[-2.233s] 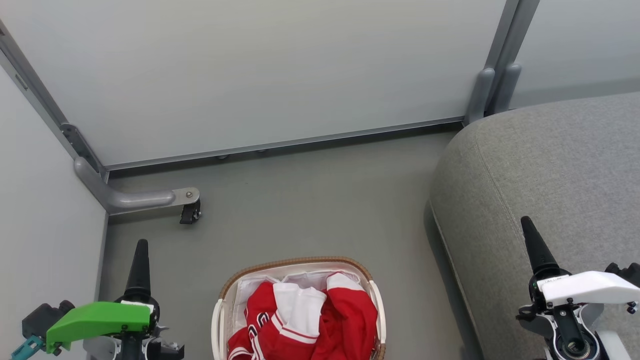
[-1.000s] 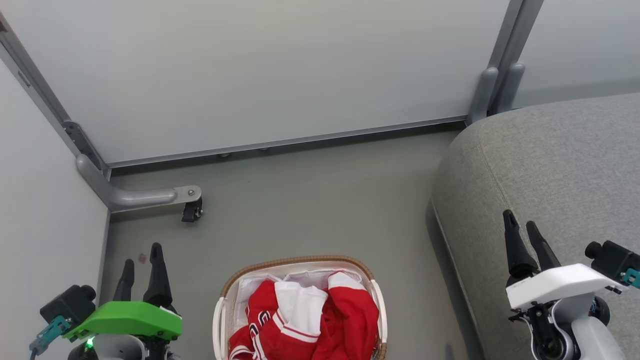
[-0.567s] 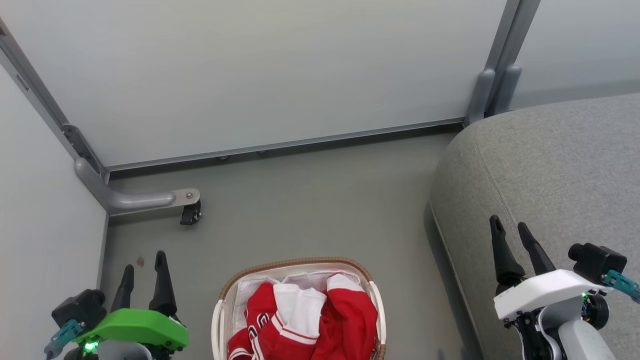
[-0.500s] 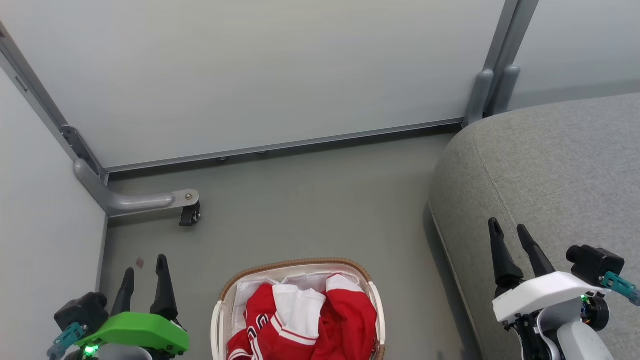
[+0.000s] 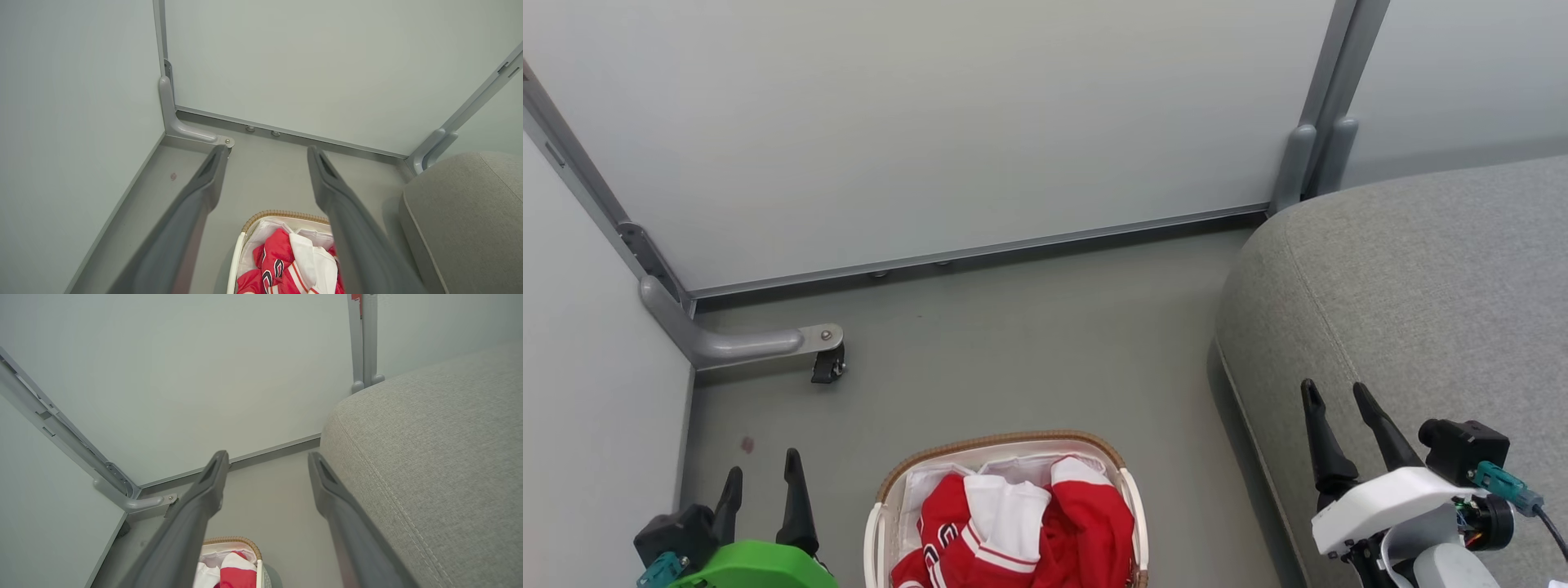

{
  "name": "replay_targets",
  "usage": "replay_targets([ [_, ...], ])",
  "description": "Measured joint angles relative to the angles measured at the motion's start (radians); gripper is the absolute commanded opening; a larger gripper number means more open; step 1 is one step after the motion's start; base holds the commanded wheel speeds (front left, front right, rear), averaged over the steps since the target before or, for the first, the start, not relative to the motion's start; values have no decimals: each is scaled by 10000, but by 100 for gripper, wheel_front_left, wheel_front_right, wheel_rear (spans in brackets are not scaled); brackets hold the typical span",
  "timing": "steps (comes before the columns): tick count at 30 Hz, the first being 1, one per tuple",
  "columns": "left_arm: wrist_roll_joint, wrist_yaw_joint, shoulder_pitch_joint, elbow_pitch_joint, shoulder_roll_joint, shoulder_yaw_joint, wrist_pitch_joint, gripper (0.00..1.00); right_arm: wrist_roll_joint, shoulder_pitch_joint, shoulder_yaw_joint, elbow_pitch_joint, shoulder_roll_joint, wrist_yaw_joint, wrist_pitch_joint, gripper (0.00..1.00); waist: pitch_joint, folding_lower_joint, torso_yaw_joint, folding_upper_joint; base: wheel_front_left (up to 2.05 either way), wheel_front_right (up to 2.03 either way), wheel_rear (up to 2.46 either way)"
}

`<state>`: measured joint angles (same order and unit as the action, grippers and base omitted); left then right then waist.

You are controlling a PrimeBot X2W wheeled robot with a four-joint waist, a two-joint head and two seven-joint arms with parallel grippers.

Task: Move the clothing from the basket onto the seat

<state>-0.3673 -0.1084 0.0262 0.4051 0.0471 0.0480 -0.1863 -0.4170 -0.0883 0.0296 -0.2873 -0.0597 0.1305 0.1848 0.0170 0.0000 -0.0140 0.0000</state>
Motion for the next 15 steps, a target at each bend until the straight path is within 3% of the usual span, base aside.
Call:
replay_targets([
  [15, 1185, -69, -51, 69, -2, -105, -299, 100, 1315, 60, 107, -59, 2, 0, 320, 100, 109, 0, -14, 0, 0, 0, 0],
])
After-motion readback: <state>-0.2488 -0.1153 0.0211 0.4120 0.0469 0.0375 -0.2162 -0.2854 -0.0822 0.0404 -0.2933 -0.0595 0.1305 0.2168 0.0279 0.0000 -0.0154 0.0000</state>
